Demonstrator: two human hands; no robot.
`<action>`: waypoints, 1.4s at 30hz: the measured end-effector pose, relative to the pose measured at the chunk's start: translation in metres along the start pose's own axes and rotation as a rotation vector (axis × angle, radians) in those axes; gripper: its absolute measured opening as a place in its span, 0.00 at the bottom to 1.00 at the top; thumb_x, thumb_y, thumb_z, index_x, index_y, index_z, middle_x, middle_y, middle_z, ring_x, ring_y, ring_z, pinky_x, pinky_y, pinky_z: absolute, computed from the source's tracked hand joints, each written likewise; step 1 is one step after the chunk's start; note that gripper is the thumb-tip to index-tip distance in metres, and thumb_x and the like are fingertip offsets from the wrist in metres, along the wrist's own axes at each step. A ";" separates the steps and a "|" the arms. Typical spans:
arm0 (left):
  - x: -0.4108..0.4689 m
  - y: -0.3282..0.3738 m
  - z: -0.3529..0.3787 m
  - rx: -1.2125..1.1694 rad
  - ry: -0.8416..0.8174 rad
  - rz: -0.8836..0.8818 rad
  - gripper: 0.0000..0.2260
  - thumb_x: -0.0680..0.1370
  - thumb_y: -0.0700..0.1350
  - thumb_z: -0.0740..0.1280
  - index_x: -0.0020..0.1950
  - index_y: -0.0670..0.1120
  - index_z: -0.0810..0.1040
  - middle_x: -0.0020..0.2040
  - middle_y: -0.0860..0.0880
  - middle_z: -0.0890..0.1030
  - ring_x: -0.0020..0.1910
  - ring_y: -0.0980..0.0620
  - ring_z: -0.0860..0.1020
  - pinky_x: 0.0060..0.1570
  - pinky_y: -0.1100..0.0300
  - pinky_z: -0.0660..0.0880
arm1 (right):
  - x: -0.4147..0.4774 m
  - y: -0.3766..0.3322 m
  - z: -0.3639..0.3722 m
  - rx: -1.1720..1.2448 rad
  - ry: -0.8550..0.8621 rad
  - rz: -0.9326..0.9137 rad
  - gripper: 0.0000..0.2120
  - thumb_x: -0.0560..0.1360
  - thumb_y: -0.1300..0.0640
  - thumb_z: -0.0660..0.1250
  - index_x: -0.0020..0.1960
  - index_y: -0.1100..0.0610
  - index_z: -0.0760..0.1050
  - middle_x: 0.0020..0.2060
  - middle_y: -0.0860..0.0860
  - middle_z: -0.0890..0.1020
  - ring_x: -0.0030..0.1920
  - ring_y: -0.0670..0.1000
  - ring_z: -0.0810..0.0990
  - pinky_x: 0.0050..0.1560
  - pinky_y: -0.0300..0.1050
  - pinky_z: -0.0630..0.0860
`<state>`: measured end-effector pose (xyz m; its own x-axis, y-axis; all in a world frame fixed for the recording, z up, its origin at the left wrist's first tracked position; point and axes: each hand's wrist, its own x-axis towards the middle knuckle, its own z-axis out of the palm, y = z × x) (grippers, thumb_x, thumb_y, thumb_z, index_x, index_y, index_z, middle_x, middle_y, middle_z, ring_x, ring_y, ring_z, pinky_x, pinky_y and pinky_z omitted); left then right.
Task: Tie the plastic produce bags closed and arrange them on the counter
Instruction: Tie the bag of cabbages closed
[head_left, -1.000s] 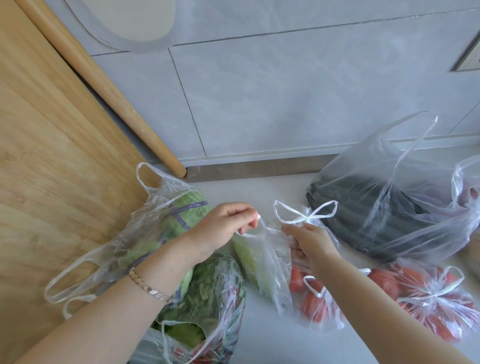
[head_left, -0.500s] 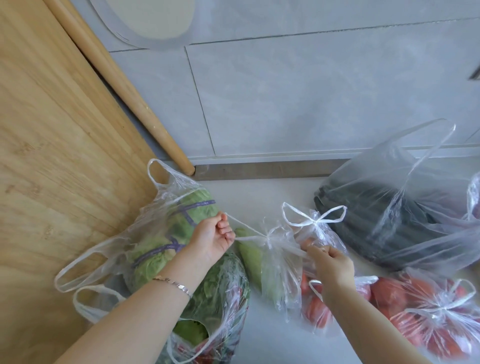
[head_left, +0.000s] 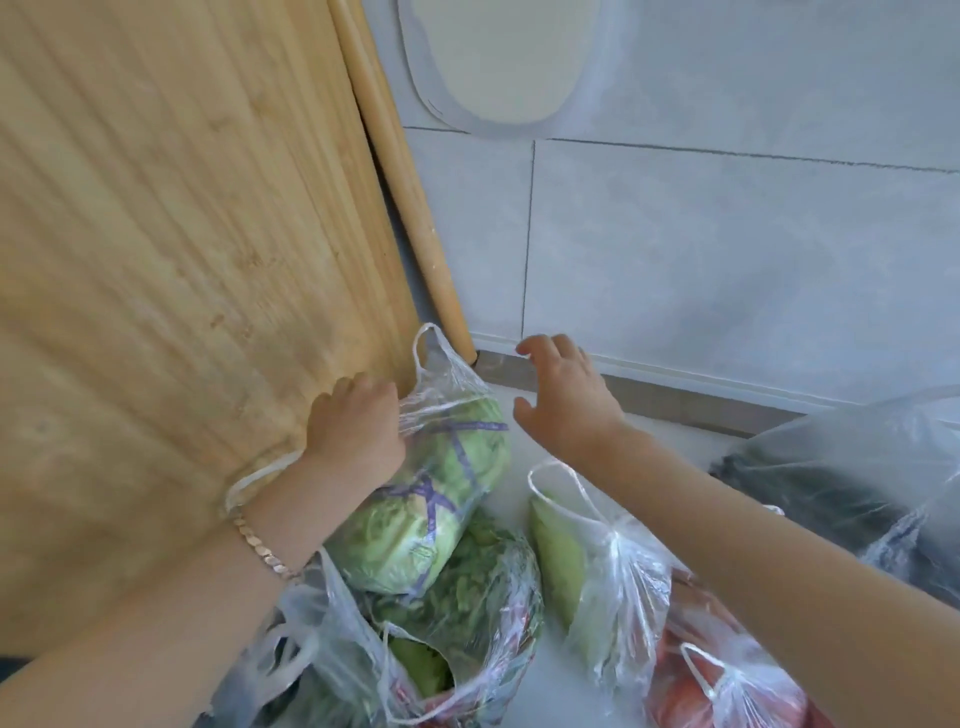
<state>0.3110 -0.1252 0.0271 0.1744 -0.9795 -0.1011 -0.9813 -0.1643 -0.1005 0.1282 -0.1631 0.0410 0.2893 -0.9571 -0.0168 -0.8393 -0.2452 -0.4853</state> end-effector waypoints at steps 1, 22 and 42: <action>0.000 -0.012 0.001 0.043 -0.047 -0.041 0.15 0.75 0.43 0.61 0.62 0.43 0.68 0.61 0.44 0.71 0.62 0.43 0.70 0.56 0.51 0.69 | 0.014 -0.014 0.007 -0.008 -0.022 -0.069 0.27 0.73 0.63 0.62 0.70 0.56 0.60 0.66 0.54 0.67 0.67 0.56 0.65 0.65 0.49 0.66; 0.013 -0.053 -0.015 -0.747 0.449 -0.118 0.12 0.71 0.29 0.62 0.49 0.42 0.76 0.33 0.46 0.75 0.36 0.49 0.78 0.40 0.52 0.77 | 0.093 -0.009 0.023 0.264 -0.035 0.197 0.17 0.69 0.63 0.61 0.25 0.56 0.60 0.24 0.52 0.67 0.29 0.52 0.65 0.28 0.41 0.61; 0.059 0.018 0.020 -1.534 0.292 -0.342 0.13 0.75 0.46 0.68 0.33 0.43 0.73 0.27 0.50 0.81 0.39 0.48 0.83 0.47 0.51 0.78 | 0.054 0.038 -0.019 0.536 0.230 0.293 0.18 0.68 0.69 0.57 0.28 0.54 0.53 0.26 0.50 0.58 0.28 0.49 0.54 0.28 0.40 0.52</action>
<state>0.3057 -0.1841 -0.0001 0.5492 -0.8317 -0.0815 -0.0819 -0.1507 0.9852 0.1030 -0.2269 0.0386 -0.0730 -0.9958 -0.0558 -0.5054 0.0852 -0.8586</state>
